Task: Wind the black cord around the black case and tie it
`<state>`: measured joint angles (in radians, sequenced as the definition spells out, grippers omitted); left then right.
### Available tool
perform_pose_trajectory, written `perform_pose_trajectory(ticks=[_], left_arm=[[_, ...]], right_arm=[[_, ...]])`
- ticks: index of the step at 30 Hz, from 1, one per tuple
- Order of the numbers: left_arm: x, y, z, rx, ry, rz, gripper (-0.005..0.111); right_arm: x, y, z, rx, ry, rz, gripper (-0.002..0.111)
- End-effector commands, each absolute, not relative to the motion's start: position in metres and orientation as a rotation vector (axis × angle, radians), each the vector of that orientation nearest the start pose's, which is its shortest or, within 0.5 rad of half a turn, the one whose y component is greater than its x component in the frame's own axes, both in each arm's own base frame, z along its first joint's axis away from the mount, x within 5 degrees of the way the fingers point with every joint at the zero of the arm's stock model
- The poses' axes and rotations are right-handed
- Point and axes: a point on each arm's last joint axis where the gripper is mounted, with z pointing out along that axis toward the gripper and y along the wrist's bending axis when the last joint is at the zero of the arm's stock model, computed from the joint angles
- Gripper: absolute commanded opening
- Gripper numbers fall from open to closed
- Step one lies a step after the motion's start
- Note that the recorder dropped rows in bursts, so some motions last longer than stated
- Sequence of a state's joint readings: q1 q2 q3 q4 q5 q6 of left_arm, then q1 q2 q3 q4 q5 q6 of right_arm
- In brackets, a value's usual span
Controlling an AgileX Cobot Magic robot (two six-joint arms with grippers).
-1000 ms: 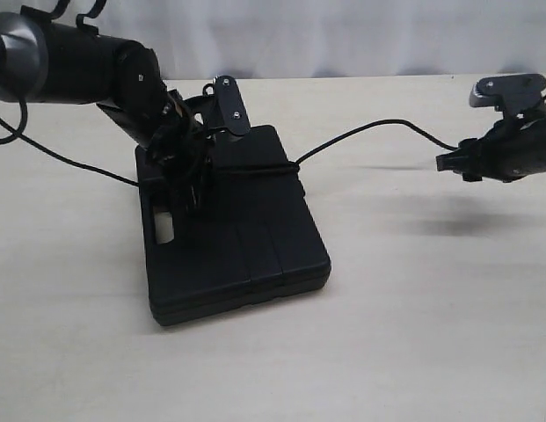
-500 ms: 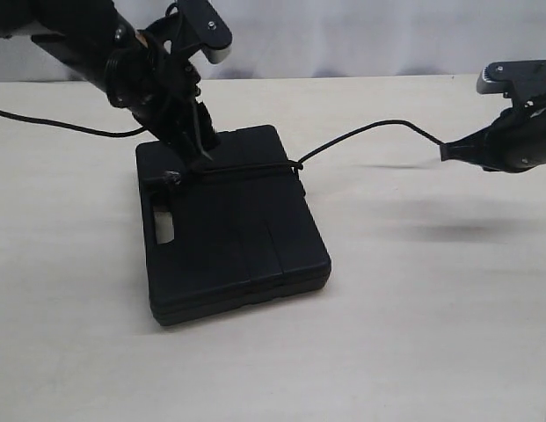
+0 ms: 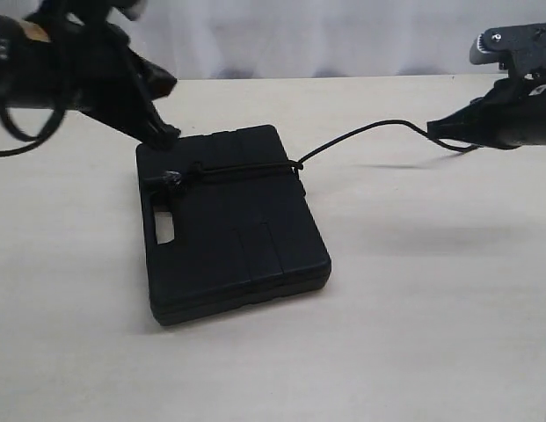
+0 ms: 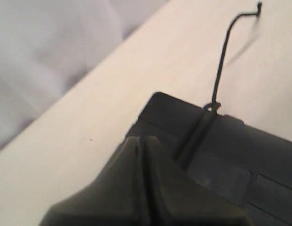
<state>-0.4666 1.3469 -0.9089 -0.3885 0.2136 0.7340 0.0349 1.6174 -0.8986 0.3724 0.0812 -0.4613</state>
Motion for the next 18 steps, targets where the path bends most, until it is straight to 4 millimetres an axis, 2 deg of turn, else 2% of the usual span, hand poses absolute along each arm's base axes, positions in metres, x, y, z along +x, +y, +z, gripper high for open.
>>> perform_pose_trajectory(ticks=[1, 4, 5, 6, 7, 8, 11, 18], left_arm=[[0.215, -0.111, 0.317, 0.736, 1.769, -0.138, 0.000], [0.173, -0.086, 0.320, 0.602, 1.662, -0.160, 0.000], [0.155, -0.076, 0.321, 0.552, 1.614, -0.178, 0.000], [0.146, -0.071, 0.320, 0.532, 1.590, -0.183, 0.000], [0.130, -0.062, 0.316, 0.503, 1.549, -0.189, 0.000], [0.120, -0.058, 0.316, 0.488, 1.519, -0.196, 0.000], [0.090, -0.042, 0.313, 0.395, 1.431, -0.270, 0.000], [0.060, -0.028, 0.313, 0.304, 1.318, -0.359, 0.000]], right_arm=[[0.310, 0.044, 0.238, -0.244, 2.157, 0.042, 0.004], [0.277, 0.067, 0.263, -0.331, 2.050, 0.101, 0.004], [0.261, 0.074, 0.270, -0.356, 2.016, 0.127, 0.004], [0.252, 0.076, 0.272, -0.371, 1.996, 0.137, 0.004], [0.232, 0.077, 0.274, -0.370, 1.958, 0.162, 0.004], [0.223, 0.076, 0.275, -0.355, 1.931, 0.178, 0.004], [0.179, 0.063, 0.273, -0.270, 1.817, 0.224, 0.004], [0.125, 0.042, 0.271, -0.203, 1.665, 0.279, 0.004]])
